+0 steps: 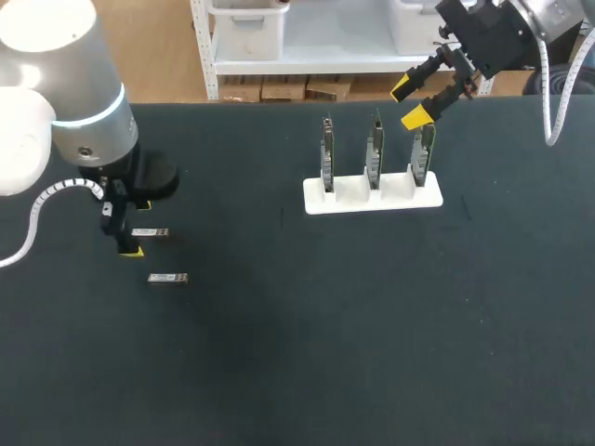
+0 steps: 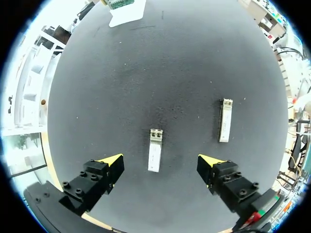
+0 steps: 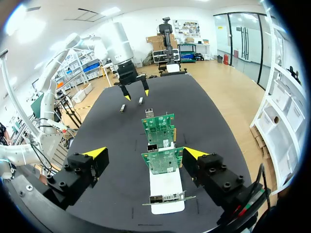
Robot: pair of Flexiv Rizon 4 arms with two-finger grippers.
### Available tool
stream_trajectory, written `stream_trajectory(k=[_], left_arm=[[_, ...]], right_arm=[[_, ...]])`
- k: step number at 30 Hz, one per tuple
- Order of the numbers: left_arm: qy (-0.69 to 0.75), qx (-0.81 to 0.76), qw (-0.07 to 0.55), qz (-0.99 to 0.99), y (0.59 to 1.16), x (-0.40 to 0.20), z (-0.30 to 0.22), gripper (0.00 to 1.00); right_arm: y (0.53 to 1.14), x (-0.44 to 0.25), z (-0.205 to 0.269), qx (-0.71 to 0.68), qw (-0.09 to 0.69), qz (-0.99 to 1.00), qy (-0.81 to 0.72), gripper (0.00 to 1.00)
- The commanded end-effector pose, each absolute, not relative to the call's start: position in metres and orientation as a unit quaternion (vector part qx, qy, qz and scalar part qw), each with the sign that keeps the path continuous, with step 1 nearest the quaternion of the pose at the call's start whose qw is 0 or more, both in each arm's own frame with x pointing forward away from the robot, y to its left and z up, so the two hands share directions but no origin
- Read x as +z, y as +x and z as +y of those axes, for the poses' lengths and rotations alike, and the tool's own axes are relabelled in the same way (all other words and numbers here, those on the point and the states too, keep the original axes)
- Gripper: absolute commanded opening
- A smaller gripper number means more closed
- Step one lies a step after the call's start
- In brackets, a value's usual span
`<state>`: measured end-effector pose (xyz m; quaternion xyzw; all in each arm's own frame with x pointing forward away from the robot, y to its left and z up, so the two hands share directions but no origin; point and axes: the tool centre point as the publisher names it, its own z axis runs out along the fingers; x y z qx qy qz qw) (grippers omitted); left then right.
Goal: Pick up the optical module with the left hand, and insert it into the network port with the right hand.
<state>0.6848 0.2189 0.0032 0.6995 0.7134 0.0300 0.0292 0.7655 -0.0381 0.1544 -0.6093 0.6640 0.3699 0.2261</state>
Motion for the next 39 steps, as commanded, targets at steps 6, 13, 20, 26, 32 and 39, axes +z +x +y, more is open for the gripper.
stream_trajectory(k=[6,13,20,26,32,39], left_arm=[[0.700,0.030,0.022,0.713,0.6857,0.0003,0.2155,1.00],[0.700,0.027,0.014,0.714,0.6822,-0.0030,0.2172,1.00],[0.697,0.032,0.011,0.716,0.6817,-0.0036,0.2187,1.00],[0.696,0.034,0.009,0.718,0.6813,-0.0051,0.2194,1.00],[0.696,0.034,0.011,0.717,0.6821,-0.0049,0.2192,1.00],[0.696,0.034,0.011,0.717,0.6823,-0.0048,0.2193,1.00]], right_arm=[[0.7624,0.1543,-0.0381,0.367,0.229,0.665,-0.608,1.00],[0.7624,0.1543,-0.0381,0.367,0.229,0.665,-0.608,1.00],[0.7624,0.1543,-0.0381,0.367,0.229,0.665,-0.608,1.00],[0.7624,0.1543,-0.0381,0.367,0.229,0.665,-0.608,1.00],[0.7624,0.1543,-0.0381,0.367,0.229,0.665,-0.608,1.00],[0.7624,0.1543,-0.0381,0.367,0.229,0.665,-0.608,1.00]])
